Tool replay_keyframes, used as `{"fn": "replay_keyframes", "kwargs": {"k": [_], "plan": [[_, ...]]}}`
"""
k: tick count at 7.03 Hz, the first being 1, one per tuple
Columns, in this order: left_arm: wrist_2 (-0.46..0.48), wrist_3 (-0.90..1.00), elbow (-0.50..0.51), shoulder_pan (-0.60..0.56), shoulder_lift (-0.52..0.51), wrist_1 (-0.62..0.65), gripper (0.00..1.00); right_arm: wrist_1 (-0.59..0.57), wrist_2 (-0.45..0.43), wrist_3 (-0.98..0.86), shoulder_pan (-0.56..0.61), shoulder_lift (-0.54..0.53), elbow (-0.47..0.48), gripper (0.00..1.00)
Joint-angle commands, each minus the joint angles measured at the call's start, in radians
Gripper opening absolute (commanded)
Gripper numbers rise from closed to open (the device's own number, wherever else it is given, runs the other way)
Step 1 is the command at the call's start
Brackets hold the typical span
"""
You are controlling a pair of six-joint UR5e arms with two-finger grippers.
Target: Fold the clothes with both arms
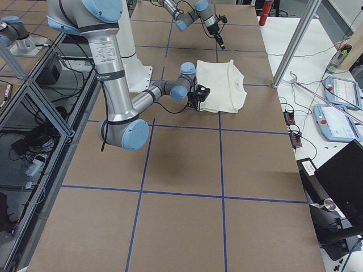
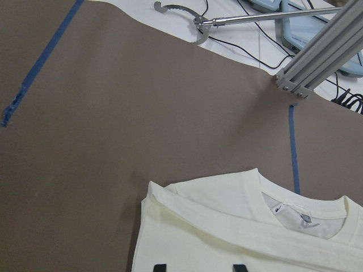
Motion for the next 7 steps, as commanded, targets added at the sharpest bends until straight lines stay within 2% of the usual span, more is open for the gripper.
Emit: {"fn": "replay_keyframes", "kwargs": {"k": [1, 3, 4, 5, 7], "plan": [[-0.001, 0.0, -0.002, 0.002, 0.003, 0.0, 0.49, 0.0, 0.003, -0.01, 0.005, -0.038, 0.069, 0.0], [-0.003, -0.002, -0.015, 0.002, 0.003, 0.001, 0.49, -0.002, 0.042, -0.004, -0.025, -0.197, 0.297, 0.0], [-0.006, -0.003, -0.015, 0.002, 0.003, 0.001, 0.51, -0.003, 0.109, -0.001, -0.074, -0.283, 0.408, 0.0], [-0.012, -0.044, -0.023, 0.008, 0.003, 0.001, 0.53, -0.005, 0.119, 0.004, -0.181, -0.346, 0.495, 0.0], [-0.026, -0.058, -0.02, 0.038, 0.002, 0.0, 0.53, -0.008, 0.121, 0.048, -0.353, -0.408, 0.592, 0.0]]}}
